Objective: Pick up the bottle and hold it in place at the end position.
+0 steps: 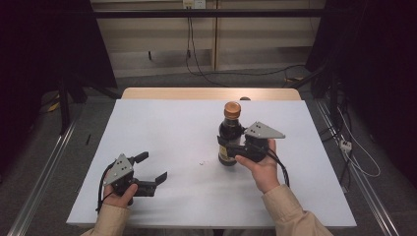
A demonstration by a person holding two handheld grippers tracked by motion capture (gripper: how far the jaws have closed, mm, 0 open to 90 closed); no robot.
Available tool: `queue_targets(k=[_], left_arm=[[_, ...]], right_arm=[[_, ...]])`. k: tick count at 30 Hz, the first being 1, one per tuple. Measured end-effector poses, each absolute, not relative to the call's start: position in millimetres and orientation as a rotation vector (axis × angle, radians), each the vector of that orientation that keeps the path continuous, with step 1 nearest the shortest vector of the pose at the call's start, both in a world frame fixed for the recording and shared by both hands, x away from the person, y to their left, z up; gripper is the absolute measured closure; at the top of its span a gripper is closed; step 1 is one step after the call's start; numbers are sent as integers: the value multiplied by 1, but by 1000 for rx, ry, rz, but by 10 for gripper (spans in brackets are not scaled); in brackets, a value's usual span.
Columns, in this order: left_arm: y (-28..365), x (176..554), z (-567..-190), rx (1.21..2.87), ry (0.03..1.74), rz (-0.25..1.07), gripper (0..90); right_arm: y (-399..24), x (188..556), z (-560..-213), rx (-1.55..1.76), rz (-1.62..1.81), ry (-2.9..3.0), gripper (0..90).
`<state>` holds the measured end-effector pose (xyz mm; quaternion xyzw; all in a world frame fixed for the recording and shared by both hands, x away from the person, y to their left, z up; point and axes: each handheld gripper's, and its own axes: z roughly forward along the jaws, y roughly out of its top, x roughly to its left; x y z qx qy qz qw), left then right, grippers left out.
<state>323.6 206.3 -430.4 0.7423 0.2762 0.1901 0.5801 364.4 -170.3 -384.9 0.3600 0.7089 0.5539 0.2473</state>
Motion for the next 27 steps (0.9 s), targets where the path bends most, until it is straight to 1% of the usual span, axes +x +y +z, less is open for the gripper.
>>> queue_targets(k=[13,18,19,27], left_arm=[[204,324,-431,1744,627,431,34],[206,325,-431,1747,626,437,33],[204,324,-431,1725,637,424,33],[207,327,-432,1738,630,423,33]], right_arm=[[-153,387,-378,941,1530,1968,283],[-144,398,-384,944,1529,1984,282],[-144,398,-384,944,1529,1984,282],[-138,410,-390,946,1533,1988,282]])
